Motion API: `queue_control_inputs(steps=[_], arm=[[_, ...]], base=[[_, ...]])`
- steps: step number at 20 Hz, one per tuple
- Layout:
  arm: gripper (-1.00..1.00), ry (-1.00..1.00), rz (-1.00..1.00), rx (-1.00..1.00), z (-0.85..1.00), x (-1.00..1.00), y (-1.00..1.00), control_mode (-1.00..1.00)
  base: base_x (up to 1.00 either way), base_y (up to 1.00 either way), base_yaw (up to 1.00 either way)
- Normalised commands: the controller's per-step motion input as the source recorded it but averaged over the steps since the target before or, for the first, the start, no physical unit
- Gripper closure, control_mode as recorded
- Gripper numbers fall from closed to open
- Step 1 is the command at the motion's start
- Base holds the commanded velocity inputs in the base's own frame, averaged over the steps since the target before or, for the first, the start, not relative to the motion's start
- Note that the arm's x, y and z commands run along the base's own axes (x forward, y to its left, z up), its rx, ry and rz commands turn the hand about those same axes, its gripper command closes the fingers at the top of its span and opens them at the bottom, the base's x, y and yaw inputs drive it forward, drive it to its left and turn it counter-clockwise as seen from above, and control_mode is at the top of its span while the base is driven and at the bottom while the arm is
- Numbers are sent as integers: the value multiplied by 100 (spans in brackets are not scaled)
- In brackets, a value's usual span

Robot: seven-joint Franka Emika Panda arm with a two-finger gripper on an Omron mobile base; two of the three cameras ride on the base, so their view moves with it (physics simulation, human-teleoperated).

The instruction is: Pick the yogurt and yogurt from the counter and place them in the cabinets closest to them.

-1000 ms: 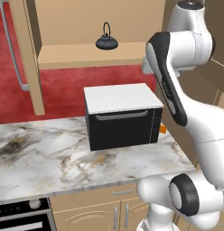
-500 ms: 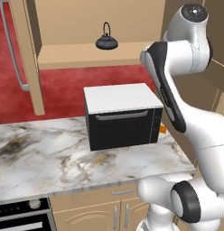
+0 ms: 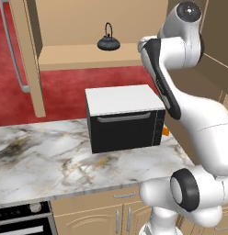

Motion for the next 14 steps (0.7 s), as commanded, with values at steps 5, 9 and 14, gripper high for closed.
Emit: queue_control_inputs(steps=[5,9,14], arm=[[100,-1,0,0,3,20,0,-100],[100,0,0,0,-1,25,0,-100],[100,0,0,0,-3,39,0,-100]], base=[[0,0,0],[0,0,0],[0,0,0]])
